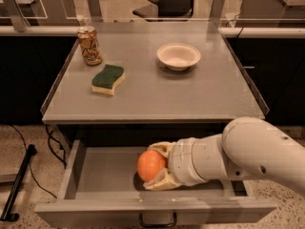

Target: Place orange into top drawer

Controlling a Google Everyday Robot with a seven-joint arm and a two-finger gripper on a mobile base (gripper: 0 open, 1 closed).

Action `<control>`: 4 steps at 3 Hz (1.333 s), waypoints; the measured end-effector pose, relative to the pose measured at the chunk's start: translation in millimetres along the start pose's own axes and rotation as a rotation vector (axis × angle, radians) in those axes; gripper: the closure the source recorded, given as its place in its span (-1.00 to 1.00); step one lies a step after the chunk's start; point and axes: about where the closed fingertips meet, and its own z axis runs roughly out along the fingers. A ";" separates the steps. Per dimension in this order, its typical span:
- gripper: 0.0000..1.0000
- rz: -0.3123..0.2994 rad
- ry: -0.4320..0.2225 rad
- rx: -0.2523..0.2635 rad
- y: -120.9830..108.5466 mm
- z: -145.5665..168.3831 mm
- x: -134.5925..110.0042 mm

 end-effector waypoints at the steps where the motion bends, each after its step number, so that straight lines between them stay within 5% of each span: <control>1: 1.00 -0.028 0.005 0.020 -15.7 14.8 18.8; 4: 1.00 0.053 -0.047 0.013 -49.7 59.4 80.7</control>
Offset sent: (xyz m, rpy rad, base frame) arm 0.0590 -0.0224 -0.0504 0.0060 -0.0400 -0.0087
